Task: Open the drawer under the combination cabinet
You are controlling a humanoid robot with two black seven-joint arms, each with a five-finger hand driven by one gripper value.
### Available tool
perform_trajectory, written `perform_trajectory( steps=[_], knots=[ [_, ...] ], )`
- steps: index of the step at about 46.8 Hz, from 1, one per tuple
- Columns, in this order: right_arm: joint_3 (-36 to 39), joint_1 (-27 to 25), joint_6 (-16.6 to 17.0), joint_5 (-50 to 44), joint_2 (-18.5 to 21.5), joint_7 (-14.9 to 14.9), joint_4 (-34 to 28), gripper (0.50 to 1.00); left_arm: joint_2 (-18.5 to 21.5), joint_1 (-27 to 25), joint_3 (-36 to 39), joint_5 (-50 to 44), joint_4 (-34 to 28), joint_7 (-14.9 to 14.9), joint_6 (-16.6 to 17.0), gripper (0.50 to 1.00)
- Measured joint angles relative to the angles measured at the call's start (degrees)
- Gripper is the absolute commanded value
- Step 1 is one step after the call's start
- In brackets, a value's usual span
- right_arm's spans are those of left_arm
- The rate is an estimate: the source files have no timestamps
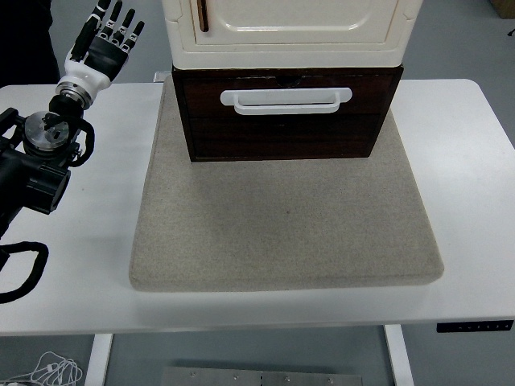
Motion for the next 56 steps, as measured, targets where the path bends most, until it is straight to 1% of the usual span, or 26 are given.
perform_trajectory(
  steps=[34,47,53,56],
  knots=[
    [0.0,0.0,0.0,0.0,0.0,0.0,-0.02,0.926,0.09,-0.06,0.0,-0.07,0.15,0.09,0.53,1.0],
    [0.0,0.0,0.0,0.0,0.0,0.0,-0.01,0.926,0.09,-0.18,0.0,0.17,0.13,0.12,-0.07,1.0],
    [0.0,0.0,0.0,0.0,0.0,0.0,0.0,0.926,0.33,-1.06,0.0,1.58,0.55,0.08,0.25,1.0],
    [-0.02,0.0,0.0,0.0,0.0,0.0,-0.02,0.926,1.2,-1.25,0.0,2.91,0.61,0.09,0.31,1.0]
  ],
)
